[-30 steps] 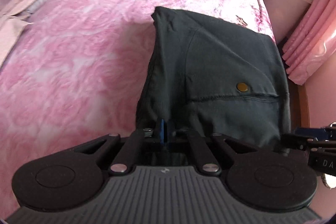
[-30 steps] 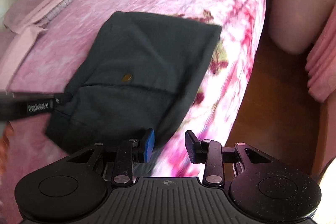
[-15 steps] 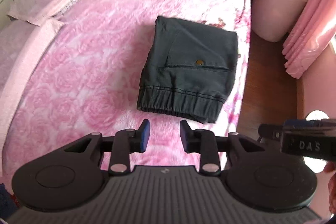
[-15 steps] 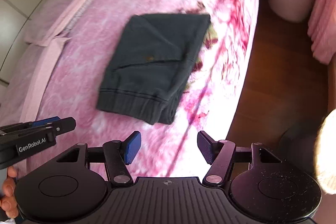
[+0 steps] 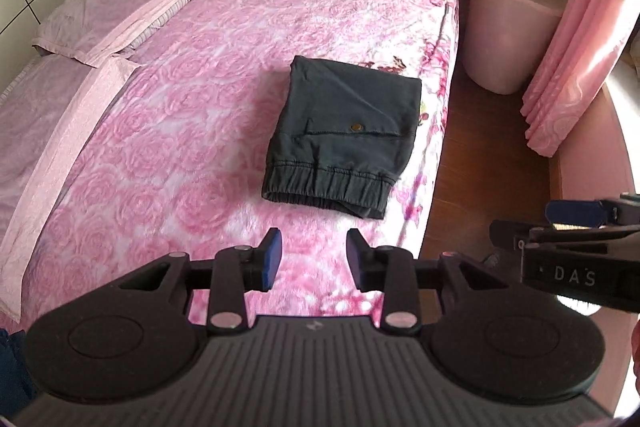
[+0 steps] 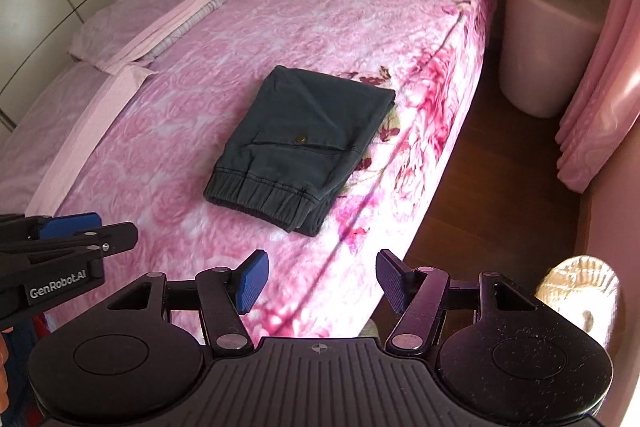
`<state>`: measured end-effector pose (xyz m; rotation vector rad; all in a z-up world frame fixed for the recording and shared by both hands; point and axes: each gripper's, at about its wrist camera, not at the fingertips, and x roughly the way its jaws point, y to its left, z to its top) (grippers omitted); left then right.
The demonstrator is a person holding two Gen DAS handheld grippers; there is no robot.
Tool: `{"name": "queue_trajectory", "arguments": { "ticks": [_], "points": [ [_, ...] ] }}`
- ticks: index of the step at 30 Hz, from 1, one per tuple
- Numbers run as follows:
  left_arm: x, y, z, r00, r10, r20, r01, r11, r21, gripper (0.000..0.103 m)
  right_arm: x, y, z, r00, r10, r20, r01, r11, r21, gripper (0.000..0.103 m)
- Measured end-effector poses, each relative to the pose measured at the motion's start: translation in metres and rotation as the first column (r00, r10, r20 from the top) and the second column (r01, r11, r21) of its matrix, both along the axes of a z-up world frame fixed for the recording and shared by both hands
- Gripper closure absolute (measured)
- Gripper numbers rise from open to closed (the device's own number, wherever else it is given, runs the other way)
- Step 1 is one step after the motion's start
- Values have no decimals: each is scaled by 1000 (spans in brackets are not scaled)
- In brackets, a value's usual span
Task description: Fold clothes
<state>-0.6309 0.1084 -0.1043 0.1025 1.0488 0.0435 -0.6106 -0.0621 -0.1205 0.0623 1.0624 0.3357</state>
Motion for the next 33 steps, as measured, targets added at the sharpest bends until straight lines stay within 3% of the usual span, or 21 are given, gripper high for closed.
{"name": "queue_trajectory", "arguments": {
  "ticks": [33],
  "points": [
    [-5, -11, 26, 1000, -28, -7, 28, 1000, 5, 65, -14, -5, 15, 998, -1, -66, -1, 1000, -20, 40]
  ]
}}
